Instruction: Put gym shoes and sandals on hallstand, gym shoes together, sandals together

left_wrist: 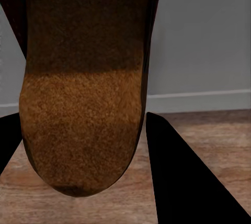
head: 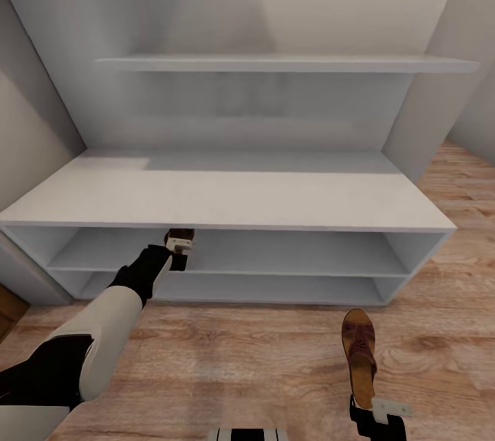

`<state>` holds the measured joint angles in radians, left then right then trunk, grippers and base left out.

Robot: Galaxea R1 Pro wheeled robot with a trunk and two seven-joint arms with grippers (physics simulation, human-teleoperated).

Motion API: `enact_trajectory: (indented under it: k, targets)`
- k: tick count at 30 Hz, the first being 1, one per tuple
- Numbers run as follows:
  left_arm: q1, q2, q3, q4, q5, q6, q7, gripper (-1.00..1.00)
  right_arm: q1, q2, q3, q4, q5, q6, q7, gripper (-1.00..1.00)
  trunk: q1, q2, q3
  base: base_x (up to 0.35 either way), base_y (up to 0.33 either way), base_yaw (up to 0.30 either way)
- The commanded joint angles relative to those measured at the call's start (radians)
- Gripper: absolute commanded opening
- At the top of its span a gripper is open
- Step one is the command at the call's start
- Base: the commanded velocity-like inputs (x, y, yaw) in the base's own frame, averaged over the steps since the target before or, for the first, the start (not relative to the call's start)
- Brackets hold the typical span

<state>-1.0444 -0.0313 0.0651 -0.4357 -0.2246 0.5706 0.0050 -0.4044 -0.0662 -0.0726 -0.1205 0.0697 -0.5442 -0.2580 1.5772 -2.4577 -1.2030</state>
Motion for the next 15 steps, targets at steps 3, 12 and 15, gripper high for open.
enact_trajectory:
  k: [3, 12, 15]
  targets:
    - [0.000, -0.001, 0.007, -0.001, -0.009, 0.005, -0.003, -1.00, -0.001, 0.000, -0.007, 0.001, 0.004, -0.003, 0.002, -1.00, 0.000, 0.000, -0.001, 0.060, 0.000, 0.000]
    - [0.000, -0.002, 0.007, -0.001, -0.009, 0.005, -0.003, -1.00, -0.001, 0.000, -0.007, 0.001, 0.004, -0.003, 0.002, -1.00, 0.000, 0.000, -0.001, 0.117, 0.000, 0.000]
    - [0.000, -0.002, 0.007, -0.001, -0.008, 0.004, -0.003, -1.00, -0.001, 0.000, -0.007, 0.001, 0.004, -0.003, 0.002, -1.00, 0.000, 0.000, -0.001, 0.010, 0.000, 0.000]
